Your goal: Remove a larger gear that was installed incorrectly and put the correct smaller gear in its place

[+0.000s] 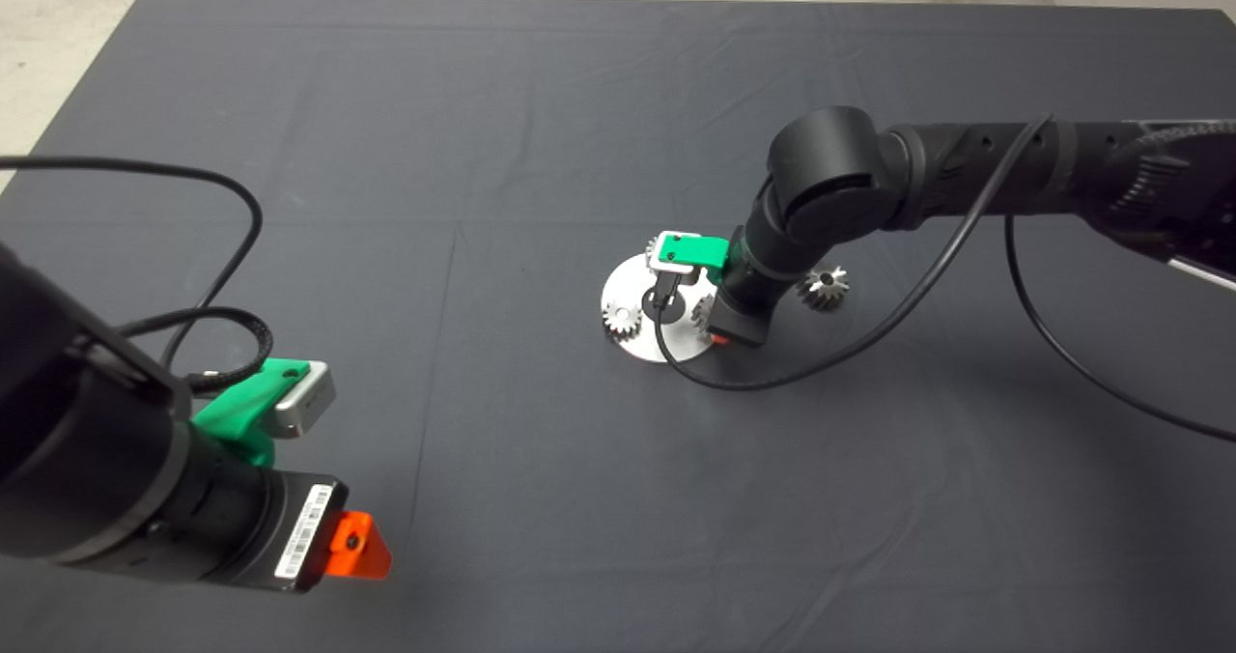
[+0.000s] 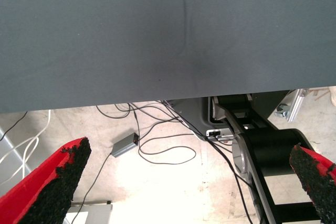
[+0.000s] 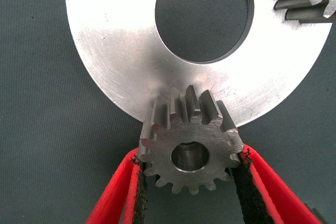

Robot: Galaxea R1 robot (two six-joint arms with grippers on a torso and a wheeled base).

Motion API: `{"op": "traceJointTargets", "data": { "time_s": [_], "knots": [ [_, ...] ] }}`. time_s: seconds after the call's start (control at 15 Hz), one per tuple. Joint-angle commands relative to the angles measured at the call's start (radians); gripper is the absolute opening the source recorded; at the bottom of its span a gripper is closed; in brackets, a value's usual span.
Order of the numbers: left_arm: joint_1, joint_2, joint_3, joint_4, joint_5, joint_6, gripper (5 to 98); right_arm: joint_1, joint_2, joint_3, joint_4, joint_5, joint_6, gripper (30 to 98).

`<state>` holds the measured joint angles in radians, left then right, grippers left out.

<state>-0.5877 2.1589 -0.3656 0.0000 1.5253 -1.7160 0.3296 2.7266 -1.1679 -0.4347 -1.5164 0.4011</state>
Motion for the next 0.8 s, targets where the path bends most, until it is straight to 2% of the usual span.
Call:
{"op": "traceJointTargets", "data": {
  "time_s": [0.0,0.73],
  "knots": [
    [-0.006,0.0,0.013,-0.018,0.006,-0.001,97.9,-0.002,0.007,0.001,-0.024,-0.142,0.009,38.7],
    [-0.005,0.0,0.013,-0.018,0.006,-0.002,97.9,-0.01,0.026,-0.004,-0.026,-0.142,0.005,38.7]
  ]
}}
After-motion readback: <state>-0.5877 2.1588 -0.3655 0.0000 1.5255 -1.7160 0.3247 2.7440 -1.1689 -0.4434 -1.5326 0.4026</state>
